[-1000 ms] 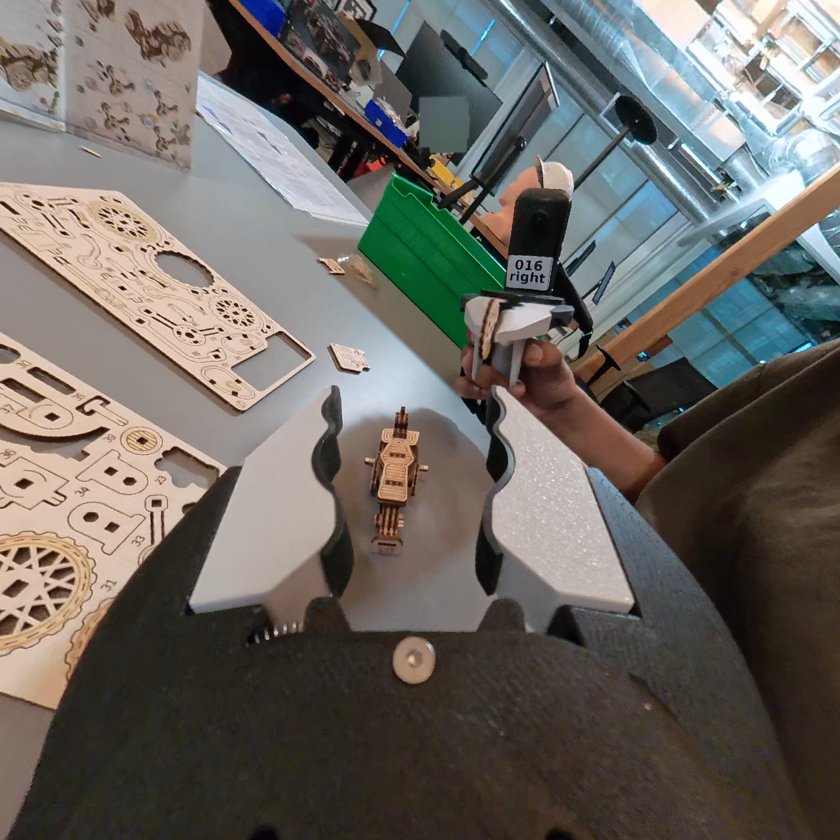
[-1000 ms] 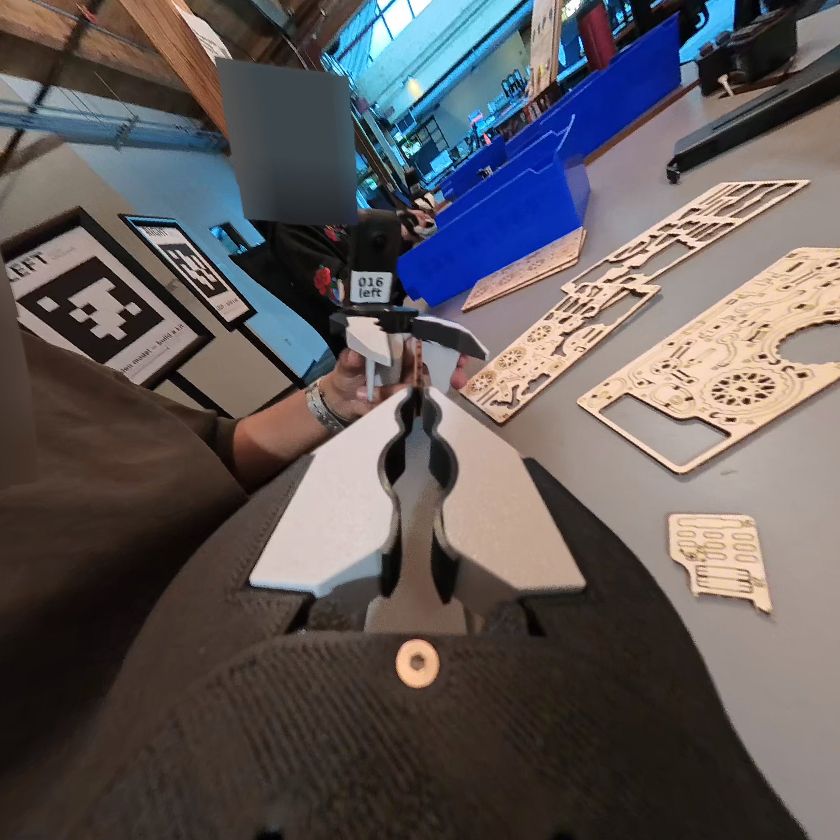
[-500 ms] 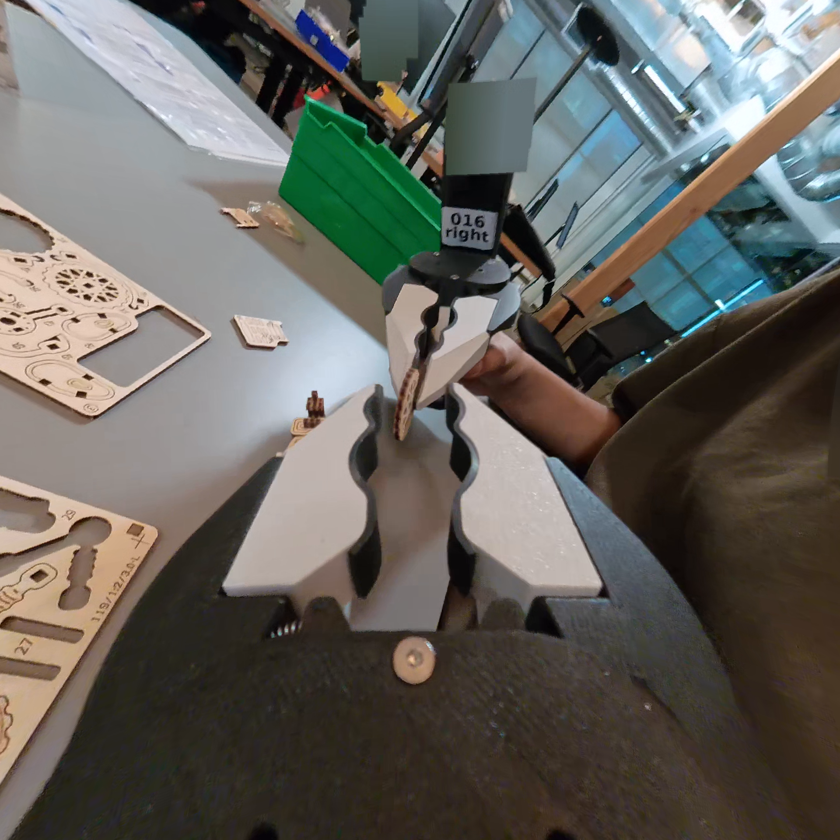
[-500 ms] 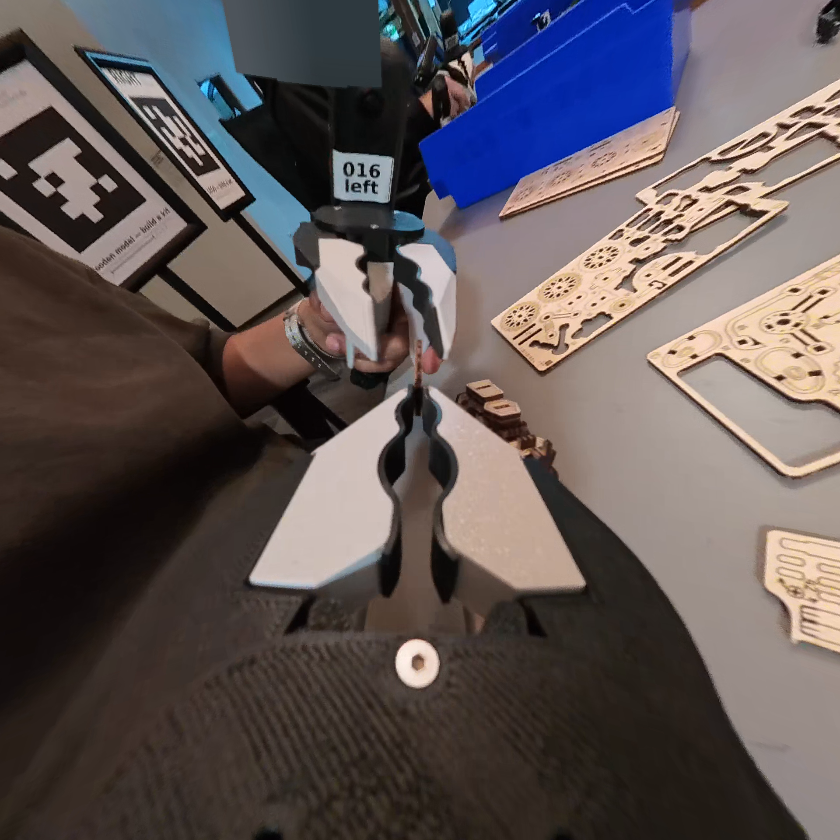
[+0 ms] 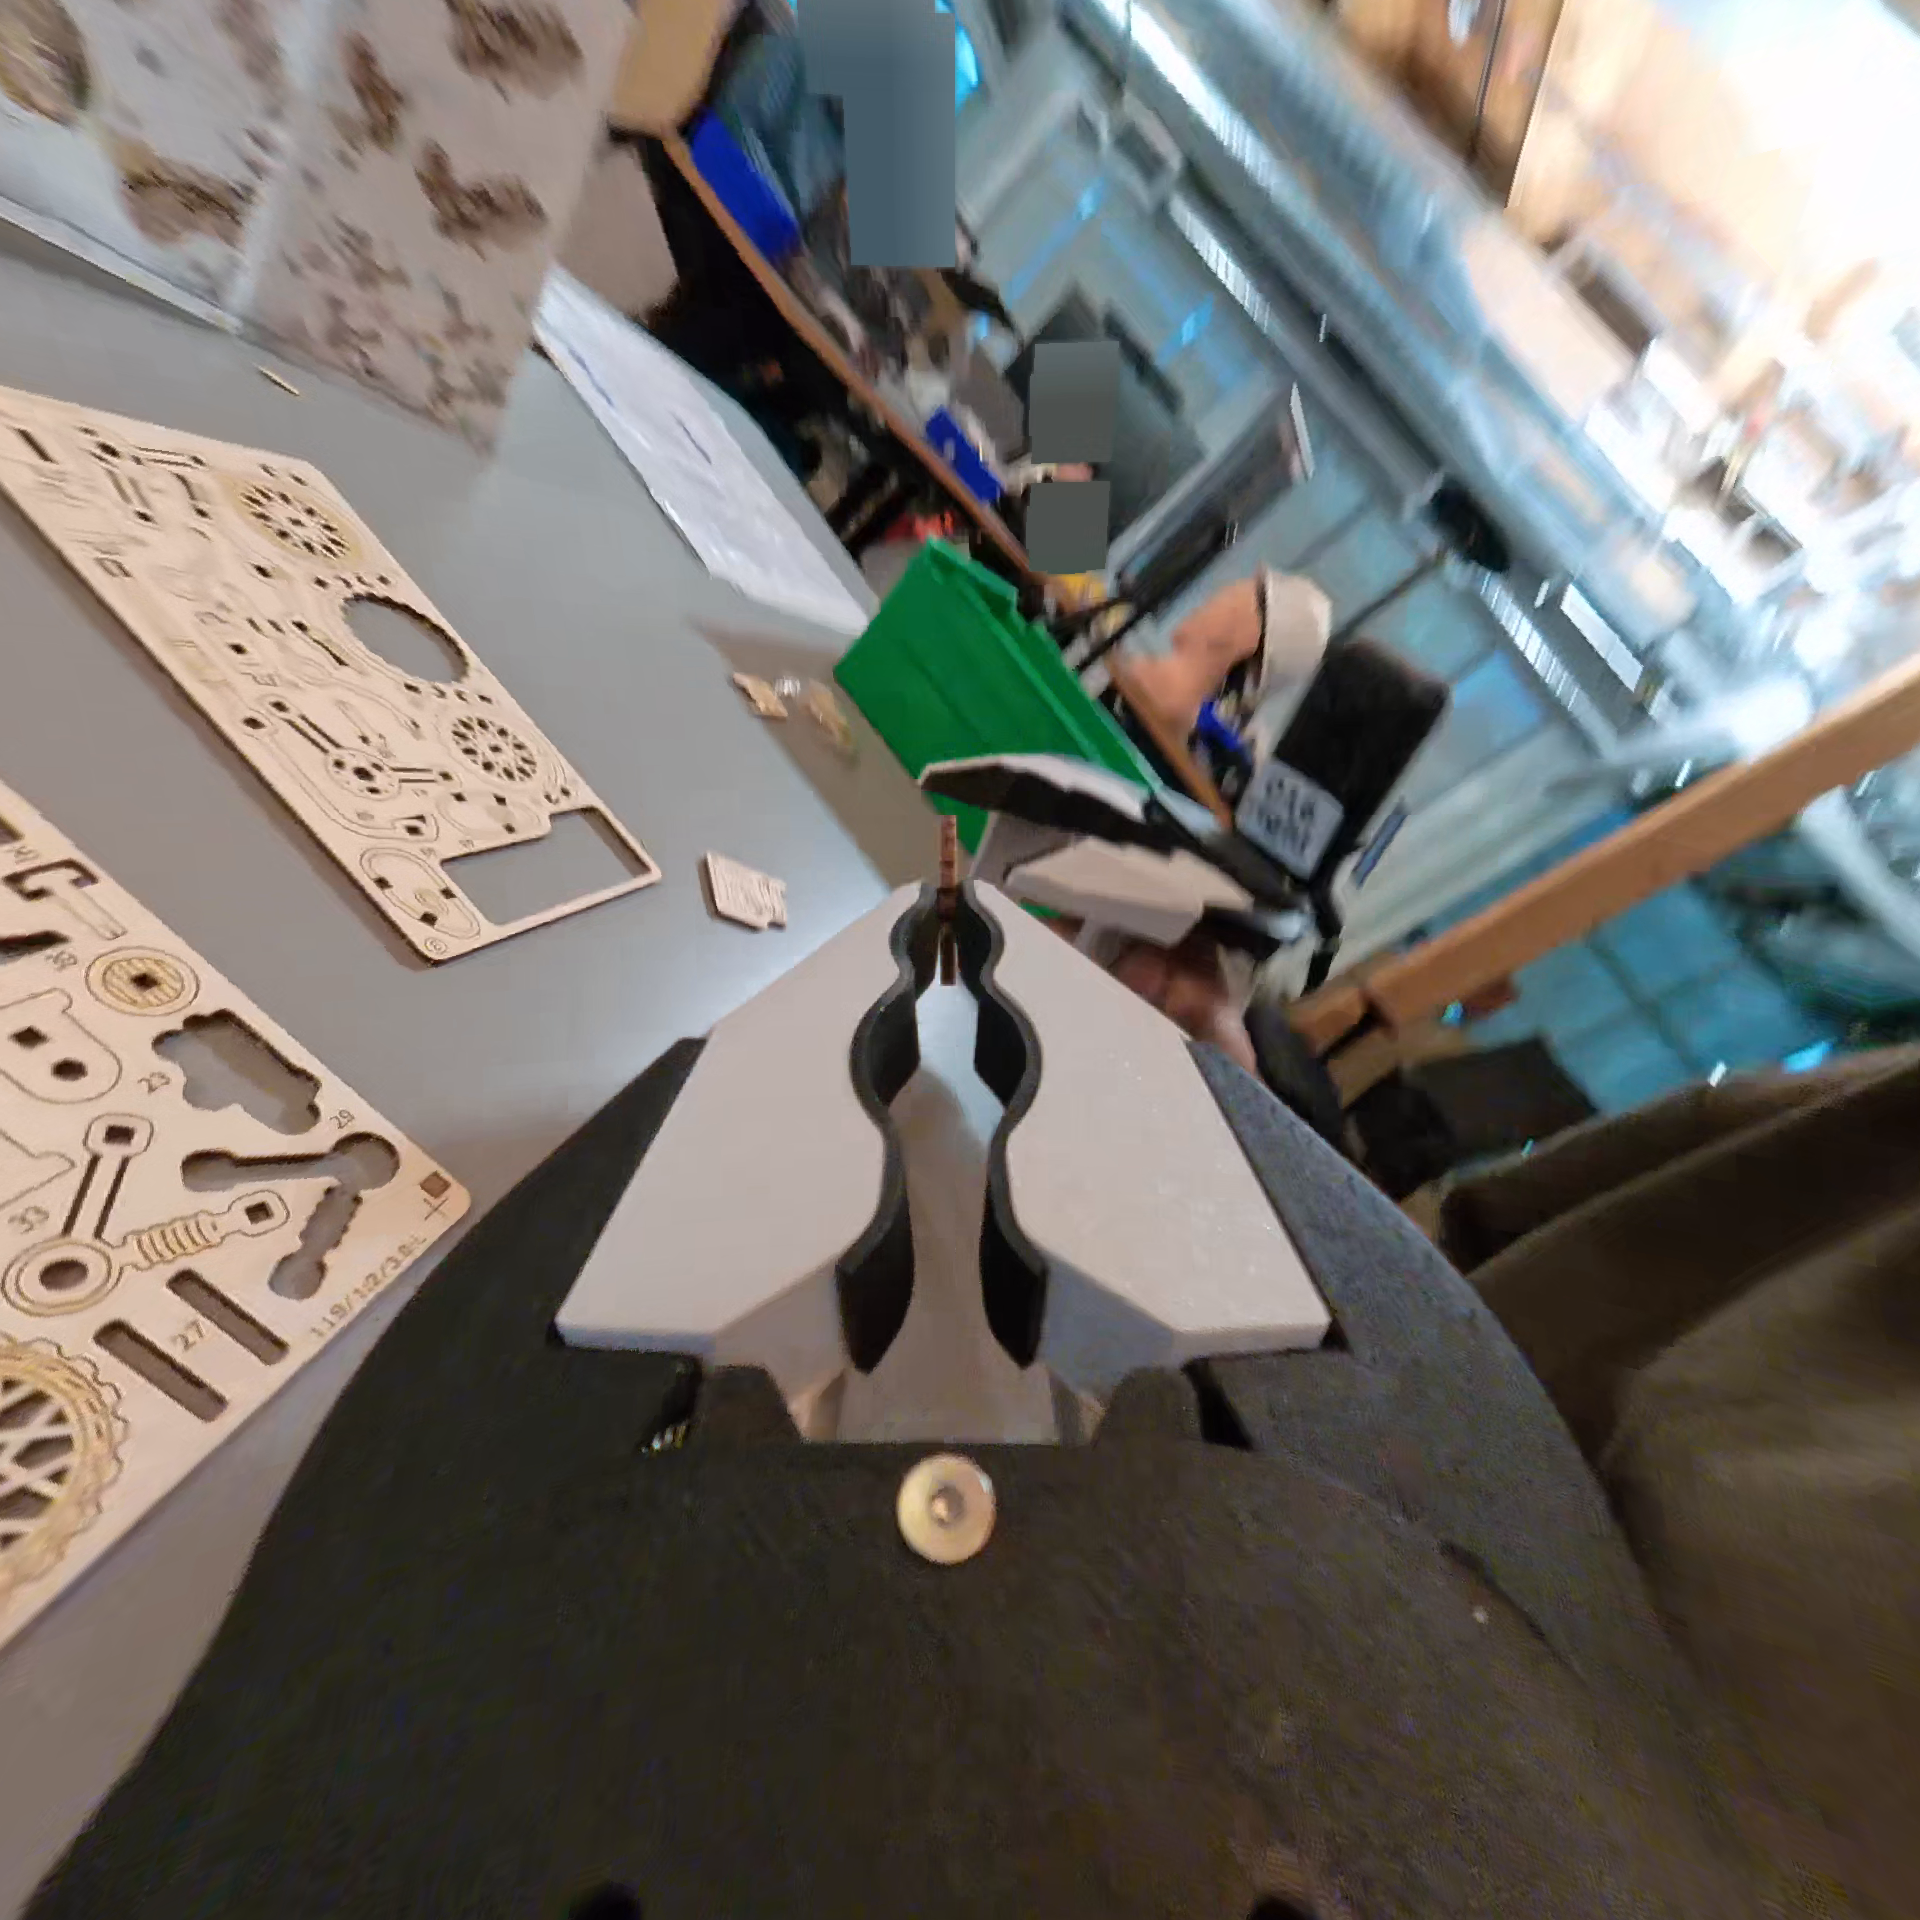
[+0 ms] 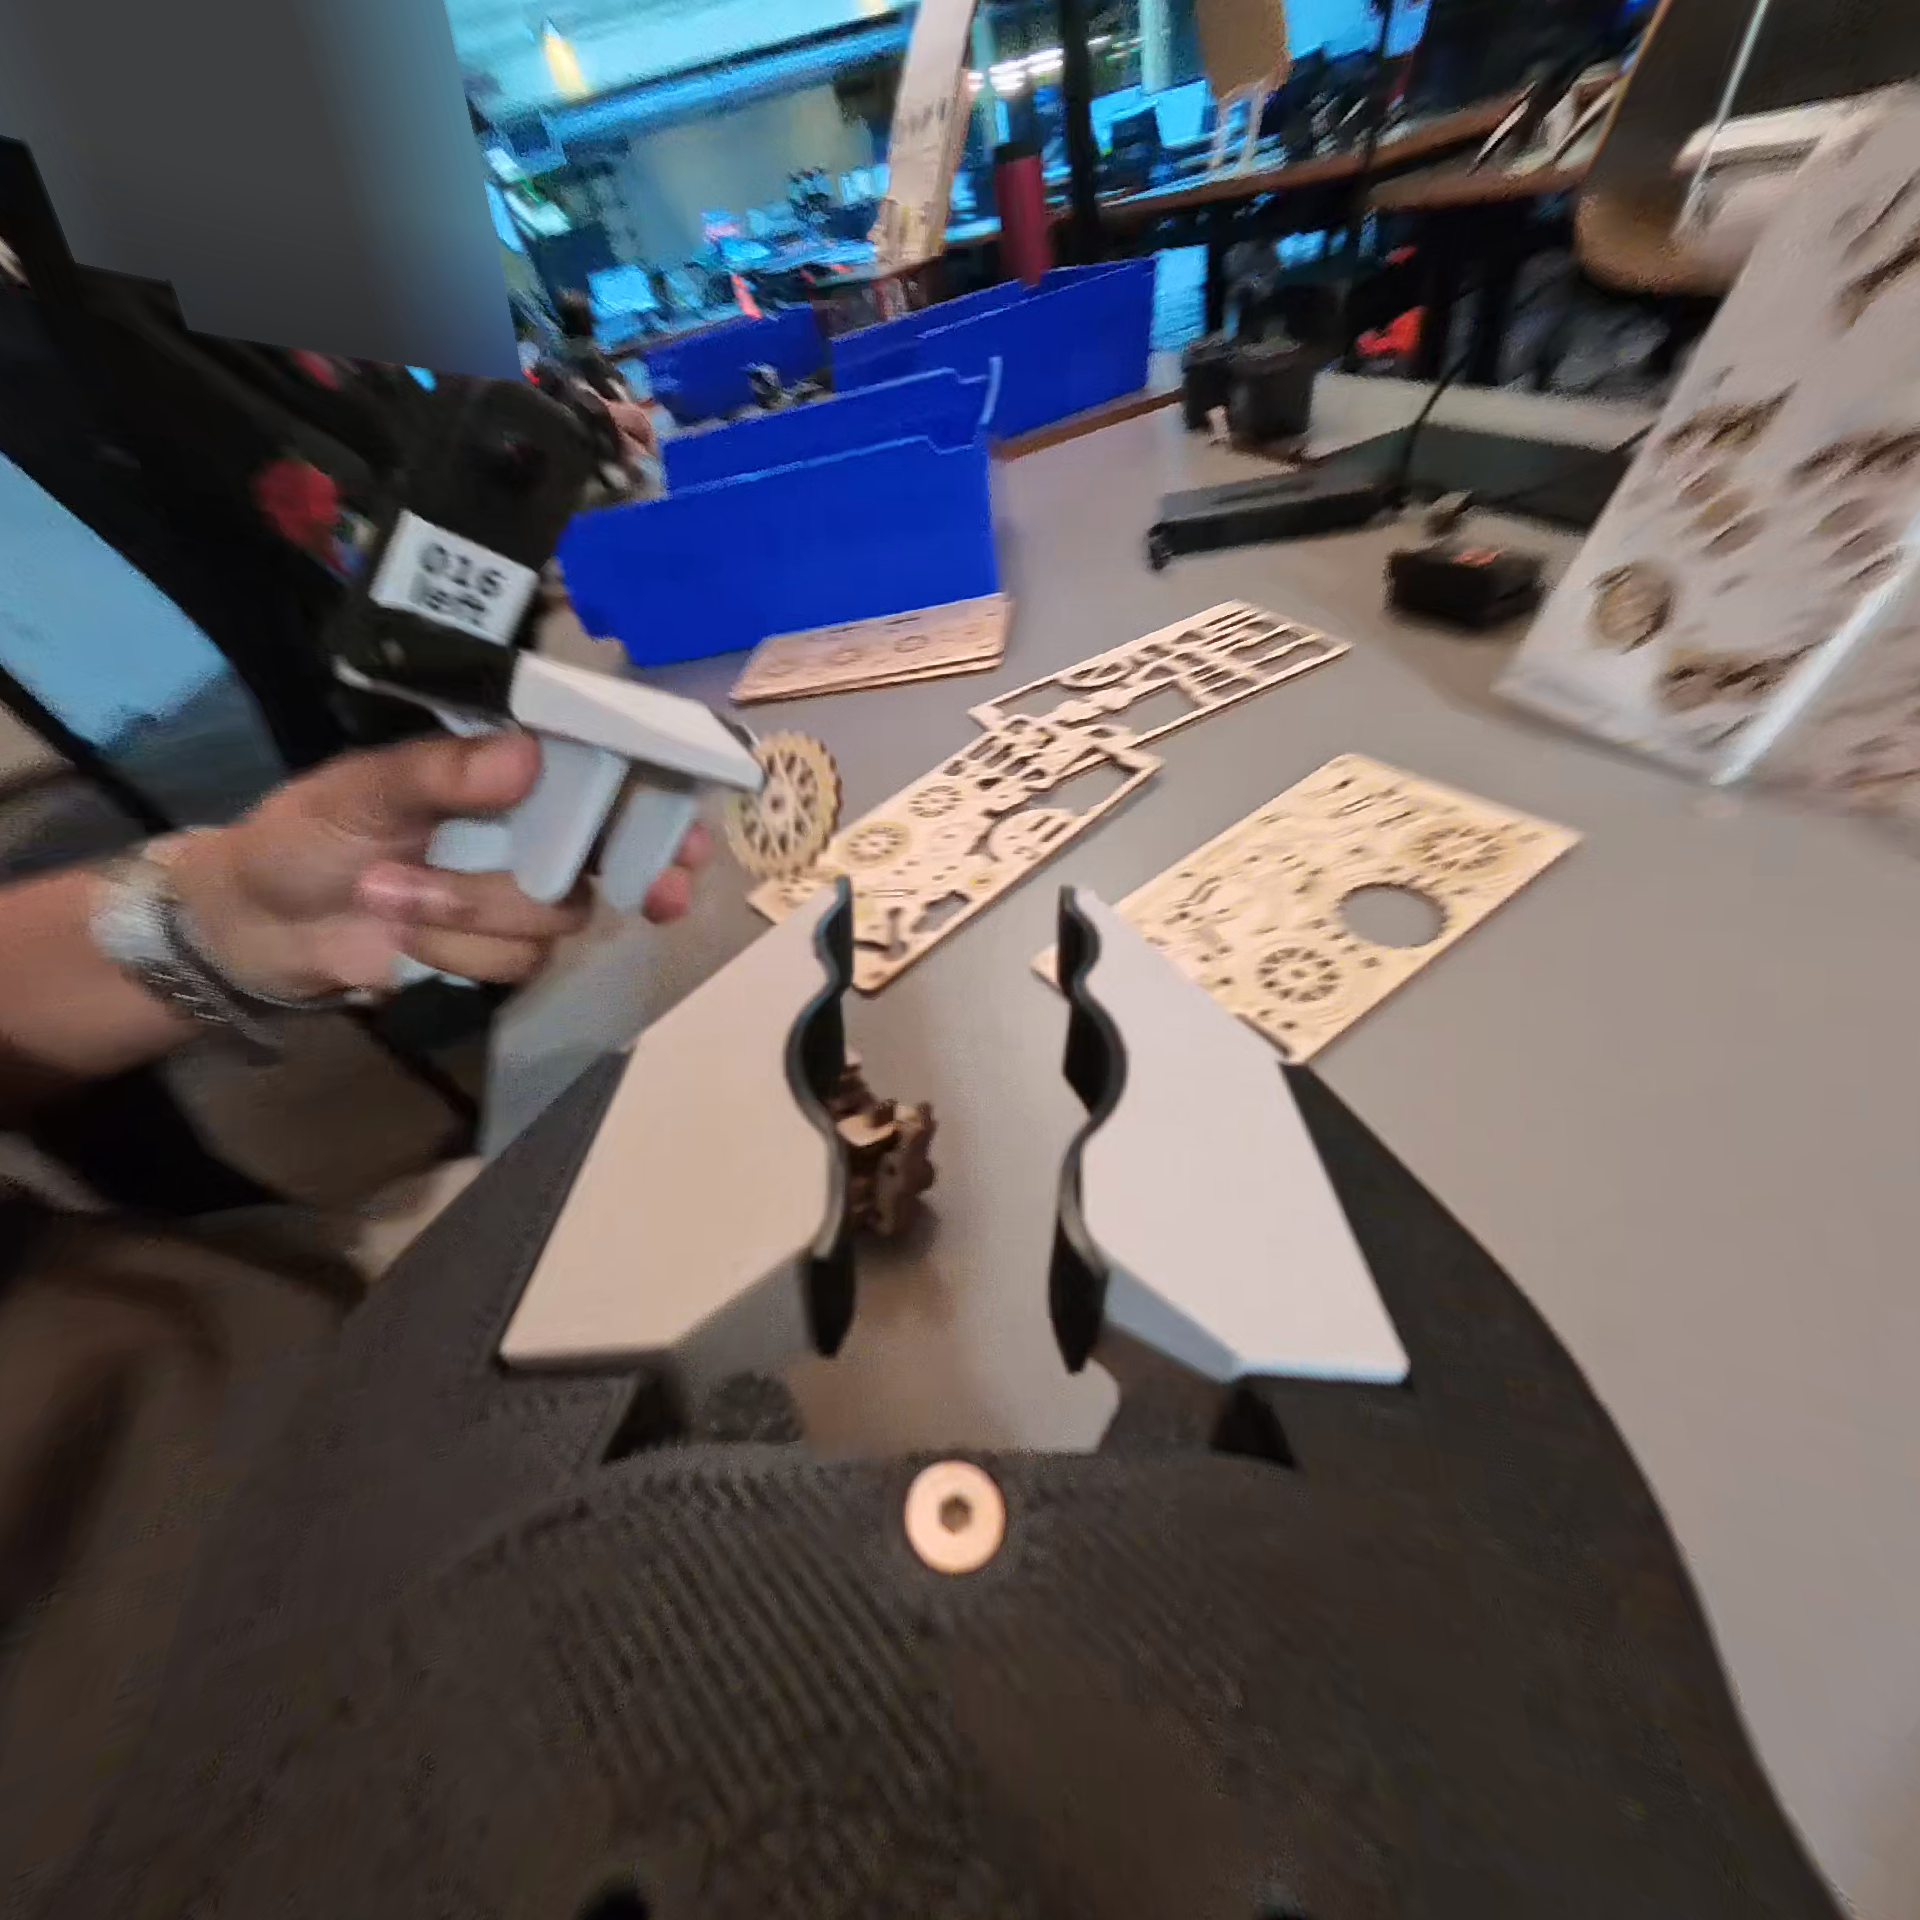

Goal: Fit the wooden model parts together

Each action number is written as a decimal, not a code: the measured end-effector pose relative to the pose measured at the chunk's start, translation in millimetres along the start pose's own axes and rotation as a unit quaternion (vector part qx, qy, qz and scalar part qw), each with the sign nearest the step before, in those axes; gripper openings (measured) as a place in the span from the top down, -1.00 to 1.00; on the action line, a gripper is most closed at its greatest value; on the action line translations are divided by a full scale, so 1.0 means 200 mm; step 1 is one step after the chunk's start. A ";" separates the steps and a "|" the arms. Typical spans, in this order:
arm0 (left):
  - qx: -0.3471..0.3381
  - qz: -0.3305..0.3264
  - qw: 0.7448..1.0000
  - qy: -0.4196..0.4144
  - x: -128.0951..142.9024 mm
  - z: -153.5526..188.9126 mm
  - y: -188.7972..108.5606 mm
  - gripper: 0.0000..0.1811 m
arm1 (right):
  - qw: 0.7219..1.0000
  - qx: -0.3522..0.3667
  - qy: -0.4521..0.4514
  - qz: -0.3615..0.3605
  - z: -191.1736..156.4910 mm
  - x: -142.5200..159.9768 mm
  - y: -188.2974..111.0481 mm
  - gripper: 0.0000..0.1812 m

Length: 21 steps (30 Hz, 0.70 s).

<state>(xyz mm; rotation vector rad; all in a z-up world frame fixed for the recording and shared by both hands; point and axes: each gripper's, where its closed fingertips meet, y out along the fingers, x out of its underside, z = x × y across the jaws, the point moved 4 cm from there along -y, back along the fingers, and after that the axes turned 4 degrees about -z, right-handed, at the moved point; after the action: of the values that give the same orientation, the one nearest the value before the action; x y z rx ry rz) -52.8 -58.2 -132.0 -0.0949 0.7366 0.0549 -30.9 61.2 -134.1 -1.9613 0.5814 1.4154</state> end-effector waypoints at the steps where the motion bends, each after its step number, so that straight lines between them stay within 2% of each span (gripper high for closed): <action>1: 0.003 0.023 1.000 -0.020 -0.02 0.00 -0.01 1.00 | 0.999 0.025 -0.039 -0.006 -0.01 -0.01 0.00 0.55; 5: 0.017 0.081 0.993 -0.080 -0.04 0.01 -0.03 1.00 | 0.983 0.074 -0.162 -0.041 -0.13 0.01 0.09 0.46; 8: 0.012 0.121 0.990 -0.077 -0.05 0.03 -0.06 1.00 | 0.981 0.067 -0.174 -0.044 -0.22 0.01 0.14 0.49; 14: -0.021 0.113 0.993 -0.007 -0.03 0.08 -0.03 1.00 | 0.968 0.107 -0.228 -0.002 -0.27 -0.05 0.12 0.56; 21: -0.017 0.097 0.995 -0.010 0.01 0.08 0.00 1.00 | 0.974 0.094 -0.206 0.005 -0.25 -0.05 0.12 0.65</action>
<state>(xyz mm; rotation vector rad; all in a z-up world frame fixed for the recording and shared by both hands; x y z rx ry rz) -40.7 -56.1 -121.7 -0.0546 0.7235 0.2526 -17.0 9.2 -119.5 -1.4631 0.5102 1.6483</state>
